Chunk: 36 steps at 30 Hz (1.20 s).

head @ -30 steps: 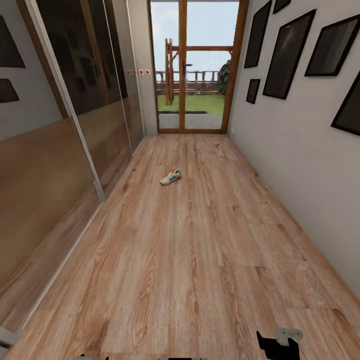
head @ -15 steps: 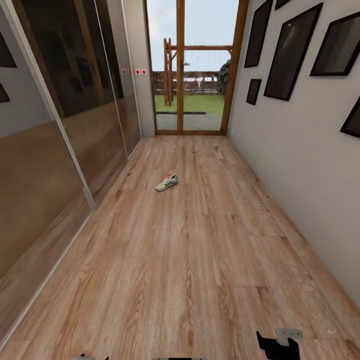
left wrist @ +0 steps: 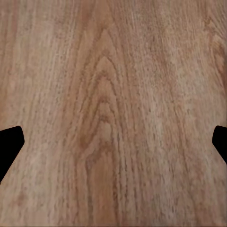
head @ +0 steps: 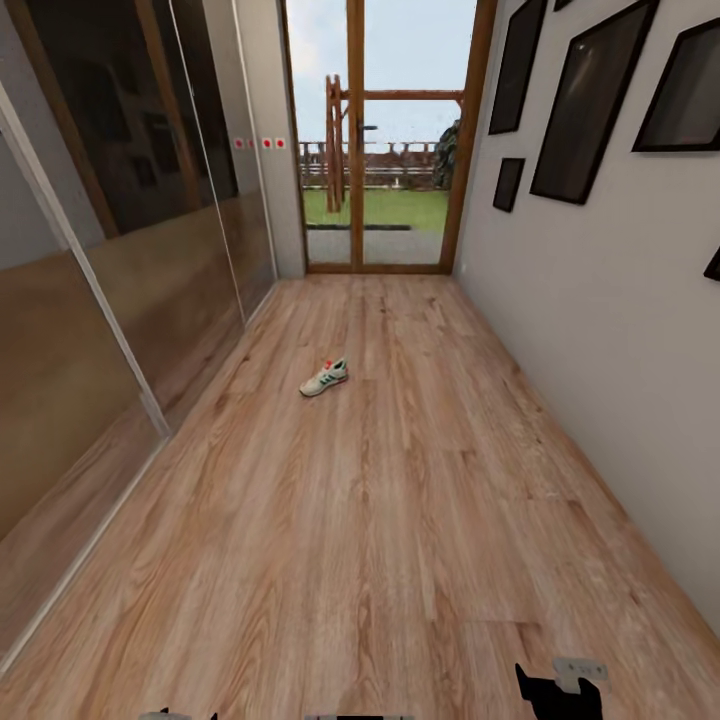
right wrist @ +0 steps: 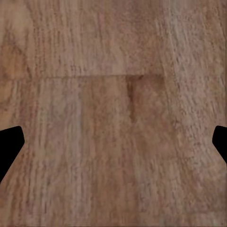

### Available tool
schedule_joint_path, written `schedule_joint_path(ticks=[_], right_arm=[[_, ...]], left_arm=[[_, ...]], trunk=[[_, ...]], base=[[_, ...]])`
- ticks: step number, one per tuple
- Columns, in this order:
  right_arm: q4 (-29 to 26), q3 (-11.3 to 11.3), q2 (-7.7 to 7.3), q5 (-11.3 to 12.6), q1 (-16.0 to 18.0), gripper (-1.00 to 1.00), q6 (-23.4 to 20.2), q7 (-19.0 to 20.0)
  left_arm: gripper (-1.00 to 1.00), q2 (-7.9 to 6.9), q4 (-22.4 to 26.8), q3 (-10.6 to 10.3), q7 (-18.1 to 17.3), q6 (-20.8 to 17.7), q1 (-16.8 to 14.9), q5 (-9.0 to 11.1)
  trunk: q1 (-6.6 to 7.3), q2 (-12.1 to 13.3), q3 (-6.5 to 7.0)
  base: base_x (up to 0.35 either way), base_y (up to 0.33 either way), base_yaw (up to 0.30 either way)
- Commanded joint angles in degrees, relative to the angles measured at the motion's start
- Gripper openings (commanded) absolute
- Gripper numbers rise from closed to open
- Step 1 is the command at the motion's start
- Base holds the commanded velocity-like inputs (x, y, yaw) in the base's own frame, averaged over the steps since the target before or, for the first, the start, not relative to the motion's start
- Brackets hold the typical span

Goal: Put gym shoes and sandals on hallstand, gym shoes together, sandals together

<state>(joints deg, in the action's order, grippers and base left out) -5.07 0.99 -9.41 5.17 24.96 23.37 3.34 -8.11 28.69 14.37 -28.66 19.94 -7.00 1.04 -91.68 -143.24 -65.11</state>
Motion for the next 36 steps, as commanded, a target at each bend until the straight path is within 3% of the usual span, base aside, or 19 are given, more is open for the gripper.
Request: schedule_joint_path(ticks=[1, 36], right_arm=[[0.1, 0.1, -0.02, 0.5, 0.0, 1.0, 0.2, 0.3], [0.0, 0.0, 0.27, 0.5, -0.1, 1.0, 0.2, 0.4]], left_arm=[[1.0, 0.03, 0.0, 0.3, -0.5, 0.0, 0.0, 0.1], [1.0, 0.03, 0.0, 0.4, -0.5, 0.0, 0.0, 0.1]], trunk=[[-0.02, 0.0, -0.05], [-0.02, 0.0, -0.05]], base=[[0.325, -0.116, 0.0], [0.327, -0.117, 0.0]])
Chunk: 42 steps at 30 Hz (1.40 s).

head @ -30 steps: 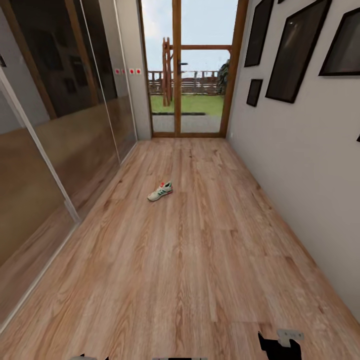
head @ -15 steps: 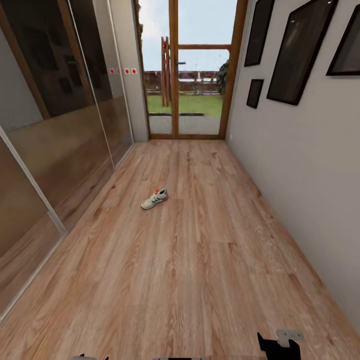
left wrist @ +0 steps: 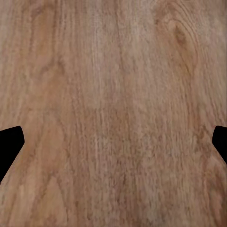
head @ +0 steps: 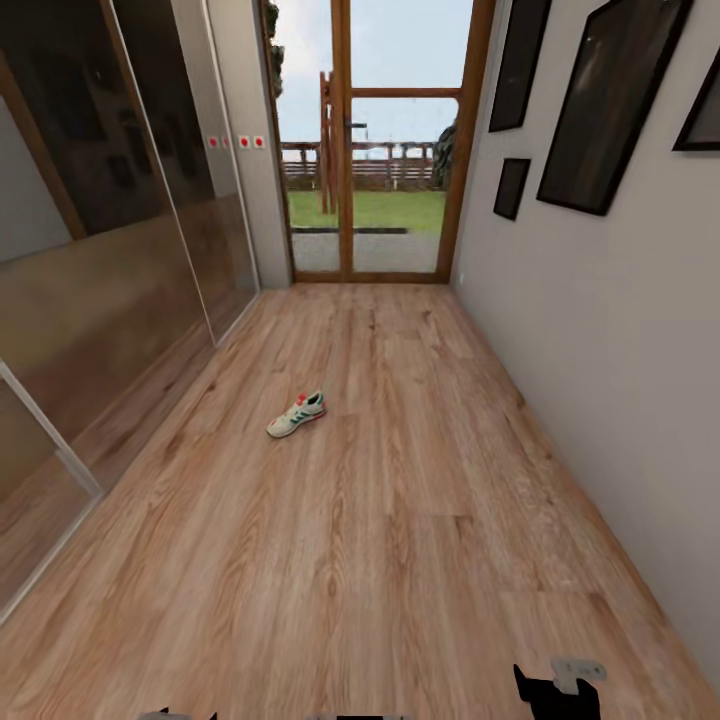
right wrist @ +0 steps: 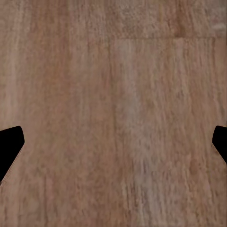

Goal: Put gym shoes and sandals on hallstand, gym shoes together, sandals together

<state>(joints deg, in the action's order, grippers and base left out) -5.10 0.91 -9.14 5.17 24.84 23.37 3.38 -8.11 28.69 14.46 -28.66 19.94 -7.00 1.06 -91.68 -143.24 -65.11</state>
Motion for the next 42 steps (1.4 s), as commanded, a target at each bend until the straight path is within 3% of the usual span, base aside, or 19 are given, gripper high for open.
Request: schedule_joint_path(ticks=[1, 17, 42], right_arm=[[0.1, 0.1, 0.0, 0.5, 0.0, 1.0, 0.2, 0.3], [0.1, 0.1, 0.0, 0.5, 0.0, 1.0, 0.2, 0.3], [0.1, 0.1, 0.0, 0.5, 0.0, 1.0, 0.1, 0.4]], left_arm=[[1.0, 0.03, 0.0, 0.3, -0.5, 0.0, 0.0, 0.1], [1.0, 0.03, 0.0, 0.3, -0.5, 0.0, 0.0, 0.1], [1.0, 0.03, 0.0, 0.3, -0.5, 0.0, 0.0, 0.1]], trunk=[[-0.02, 0.0, -0.05], [-0.02, 0.0, -0.05], [-0.02, 0.0, -0.05]], base=[[0.33, -0.118, 0.006], [0.319, -0.166, 0.172], [0.308, -0.188, 0.005]])
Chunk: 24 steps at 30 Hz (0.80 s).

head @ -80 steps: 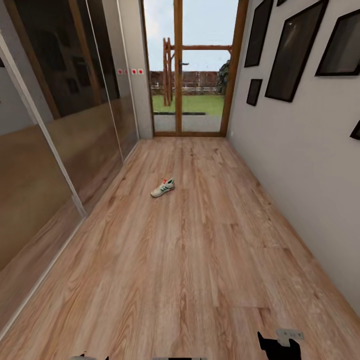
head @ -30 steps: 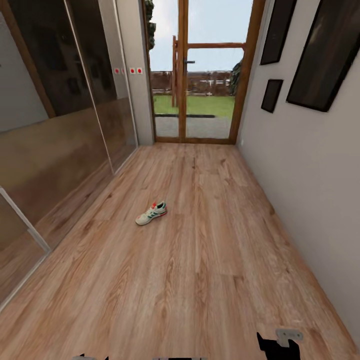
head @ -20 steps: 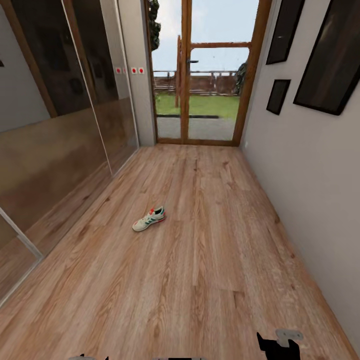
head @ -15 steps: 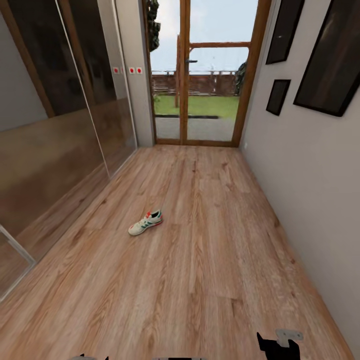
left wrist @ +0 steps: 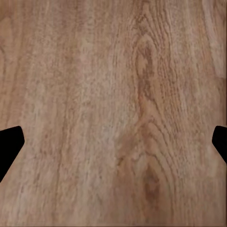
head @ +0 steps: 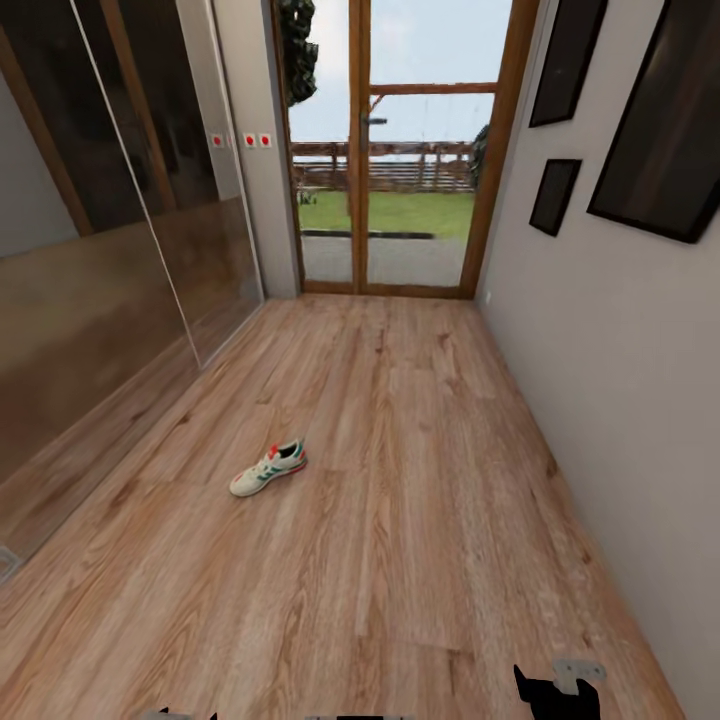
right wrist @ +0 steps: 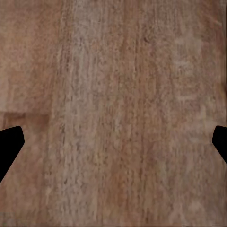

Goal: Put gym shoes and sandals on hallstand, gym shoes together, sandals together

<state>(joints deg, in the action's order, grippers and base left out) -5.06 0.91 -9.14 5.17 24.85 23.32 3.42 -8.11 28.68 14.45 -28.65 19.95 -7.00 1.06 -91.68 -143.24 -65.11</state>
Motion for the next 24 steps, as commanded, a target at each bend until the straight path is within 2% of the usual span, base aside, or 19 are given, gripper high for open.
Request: schedule_joint_path(ticks=[1, 24], right_arm=[[0.1, 0.1, 0.0, 0.5, 0.0, 1.0, 0.2, 0.4], [0.1, 0.1, 0.0, 0.5, 0.0, 1.0, 0.2, 0.4]], left_arm=[[1.0, 0.03, 0.0, 0.3, -0.5, 0.0, 0.0, 0.1], [1.0, 0.03, 0.0, 0.3, -0.5, 0.0, 0.0, 0.2]], trunk=[[-0.02, 0.0, -0.05], [-0.02, 0.0, -0.05]], base=[[0.308, -0.188, 0.0], [0.308, -0.188, 0.0]])
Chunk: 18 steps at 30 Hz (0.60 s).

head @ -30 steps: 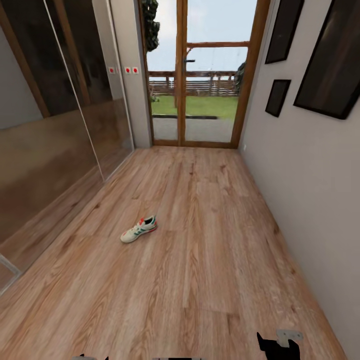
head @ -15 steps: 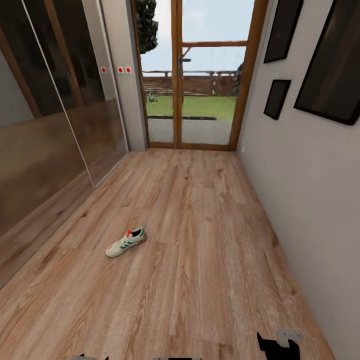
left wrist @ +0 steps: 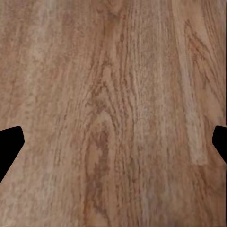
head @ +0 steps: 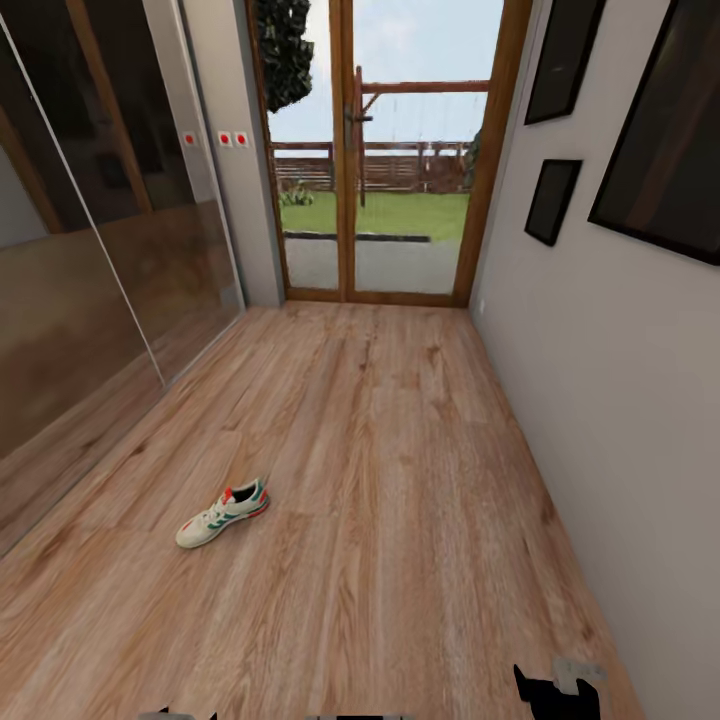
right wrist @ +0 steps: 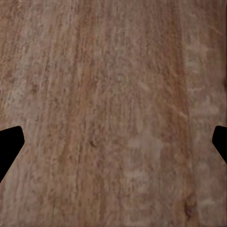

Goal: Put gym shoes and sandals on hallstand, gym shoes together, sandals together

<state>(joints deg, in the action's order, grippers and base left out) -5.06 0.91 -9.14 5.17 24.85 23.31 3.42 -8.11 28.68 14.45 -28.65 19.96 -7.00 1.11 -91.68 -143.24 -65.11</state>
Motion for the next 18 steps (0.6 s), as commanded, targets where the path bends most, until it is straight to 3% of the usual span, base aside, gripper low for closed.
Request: schedule_joint_path(ticks=[1, 13, 18], right_arm=[[0.1, 0.1, 0.0, 0.5, 0.0, 1.0, 0.2, 0.4], [0.0, 0.1, 0.0, 0.5, 0.0, 1.0, 0.2, 0.4], [0.0, 0.1, 0.0, 0.5, 0.0, 1.0, 0.2, 0.4]], left_arm=[[1.0, 0.03, 0.0, 0.3, -0.5, 0.0, 0.0, 0.1], [1.0, 0.03, 0.0, 0.3, -0.5, 0.0, 0.0, 0.1], [1.0, 0.03, 0.0, 0.3, -0.5, 0.0, 0.0, 0.1]], trunk=[[-0.02, 0.0, -0.05], [-0.02, 0.0, -0.05], [-0.02, 0.0, -0.05]], base=[[0.308, -0.188, 0.007], [0.308, -0.18, 0.231], [0.308, -0.166, 0.07]])
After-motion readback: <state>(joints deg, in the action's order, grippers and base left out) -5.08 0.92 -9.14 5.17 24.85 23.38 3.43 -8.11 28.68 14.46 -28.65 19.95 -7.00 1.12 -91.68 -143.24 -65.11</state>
